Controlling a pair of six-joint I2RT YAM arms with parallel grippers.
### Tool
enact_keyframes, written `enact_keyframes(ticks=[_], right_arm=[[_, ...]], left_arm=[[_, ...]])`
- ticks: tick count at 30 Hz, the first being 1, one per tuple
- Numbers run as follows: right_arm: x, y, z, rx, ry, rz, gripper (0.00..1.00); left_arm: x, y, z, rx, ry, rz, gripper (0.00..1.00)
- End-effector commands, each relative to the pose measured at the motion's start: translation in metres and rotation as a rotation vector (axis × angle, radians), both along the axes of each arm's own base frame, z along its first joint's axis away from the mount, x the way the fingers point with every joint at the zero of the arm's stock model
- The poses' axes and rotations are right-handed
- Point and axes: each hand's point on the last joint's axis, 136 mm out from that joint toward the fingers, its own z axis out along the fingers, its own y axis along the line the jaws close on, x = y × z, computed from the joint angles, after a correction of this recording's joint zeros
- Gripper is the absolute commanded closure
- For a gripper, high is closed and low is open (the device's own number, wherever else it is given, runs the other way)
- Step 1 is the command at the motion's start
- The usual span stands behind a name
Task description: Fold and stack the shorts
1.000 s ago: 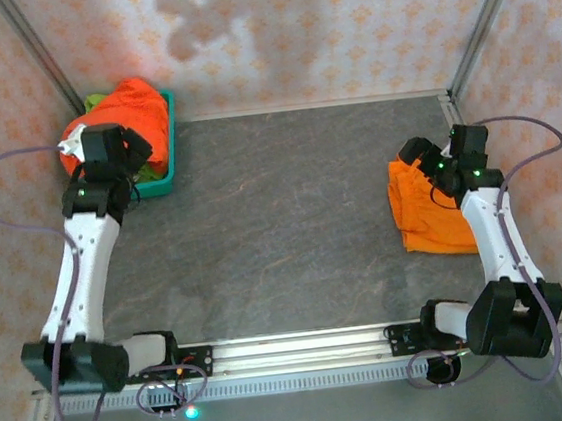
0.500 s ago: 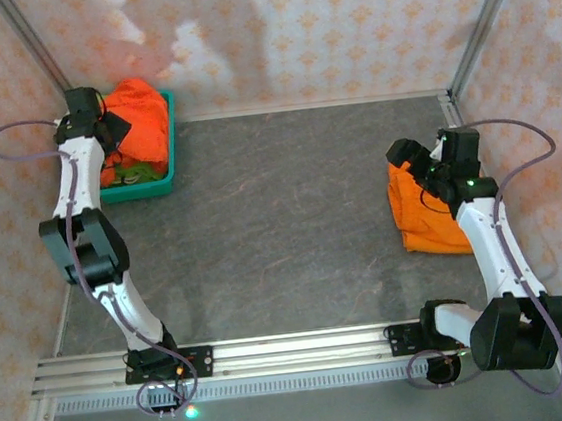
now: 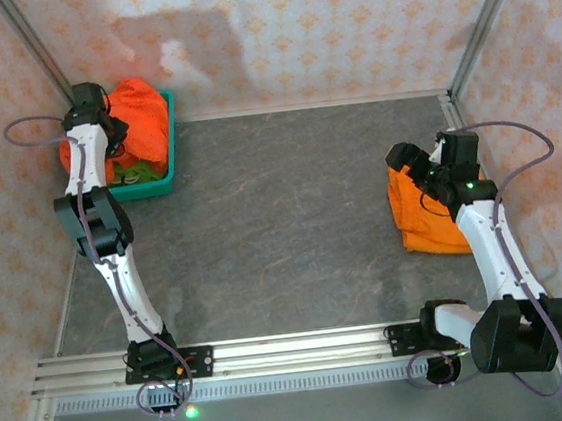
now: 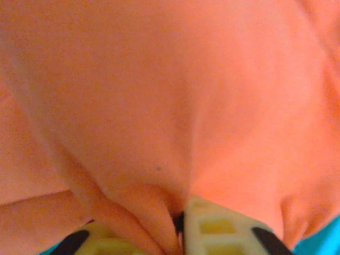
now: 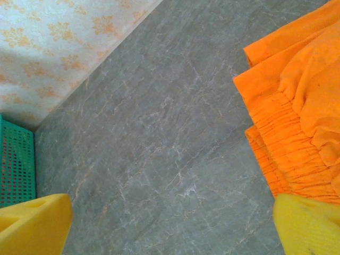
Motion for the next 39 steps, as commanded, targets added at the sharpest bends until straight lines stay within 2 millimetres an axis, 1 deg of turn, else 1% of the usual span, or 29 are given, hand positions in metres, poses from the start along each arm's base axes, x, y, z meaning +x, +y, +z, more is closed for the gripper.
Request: enact_keyframes(ticks=[1, 2, 6, 9, 11, 14, 15, 16, 17, 20, 22, 25, 27, 29, 32, 34, 35, 39], right_arm=[[-0.005, -0.001, -0.003, -0.032, 0.003, -0.001, 0.04], [-0.005, -0.002, -0.003, -0.032, 0.003, -0.001, 0.04], [-0.006, -0.001, -0.003, -0.029, 0.001, -0.003, 0.05], [-0.007, -0.001, 0.000, -0.029, -0.013, -0.004, 0.05], [-0.007, -0.002, 0.004, -0.030, -0.028, -0.008, 0.05], [-0.009, -0.001, 0.009, -0.026, -0.059, -0.012, 0.05], [-0.009, -0.001, 0.011, -0.025, -0.069, -0.013, 0.05], [-0.010, -0.001, 0.013, -0.024, -0.081, -0.015, 0.05], [-0.010, -0.001, 0.014, -0.023, -0.090, -0.017, 0.05], [-0.012, 0.000, 0.019, -0.021, -0.119, -0.013, 0.05], [-0.013, 0.001, 0.022, -0.016, -0.134, -0.009, 0.05], [-0.014, 0.003, 0.025, -0.006, -0.148, -0.001, 0.06], [-0.015, 0.005, 0.025, -0.001, -0.148, 0.008, 0.06], [-0.016, 0.007, 0.026, 0.003, -0.151, 0.018, 0.06], [-0.018, 0.012, 0.028, 0.008, -0.157, 0.044, 0.06], [-0.020, 0.015, 0.030, 0.013, -0.161, 0.061, 0.06], [-0.020, 0.016, 0.031, 0.015, -0.166, 0.071, 0.06], [-0.023, 0.023, 0.036, 0.030, -0.181, 0.098, 0.06]], left_arm=[[-0.004, 0.006, 0.056, 0.037, -0.089, -0.003, 0.97], [-0.004, 0.005, 0.067, 0.045, -0.110, -0.010, 1.00], [-0.010, 0.001, 0.125, 0.088, -0.226, -0.032, 1.00], [-0.019, -0.003, 0.181, 0.133, -0.346, -0.045, 1.00], [-0.031, -0.006, 0.222, 0.168, -0.437, -0.042, 1.00], [-0.051, -0.014, 0.282, 0.201, -0.577, -0.042, 1.00], [-0.061, -0.020, 0.304, 0.207, -0.628, -0.046, 1.00], [-0.070, -0.026, 0.324, 0.209, -0.680, -0.057, 1.00], [-0.077, -0.032, 0.339, 0.210, -0.717, -0.067, 1.00], [-0.103, -0.060, 0.387, 0.242, -0.831, -0.120, 1.00], [-0.120, -0.087, 0.415, 0.276, -0.899, -0.177, 1.00], [-0.144, -0.130, 0.446, 0.290, -0.981, -0.264, 1.00], [-0.156, -0.154, 0.456, 0.271, -1.015, -0.312, 1.00], [-0.165, -0.176, 0.458, 0.242, -1.020, -0.354, 1.00], [-0.172, -0.203, 0.445, 0.191, -0.981, -0.400, 1.00], [-0.174, -0.224, 0.427, 0.167, -0.931, -0.420, 1.00], [-0.175, -0.230, 0.417, 0.159, -0.904, -0.417, 1.00], [-0.178, -0.263, 0.368, 0.096, -0.807, -0.436, 1.00]])
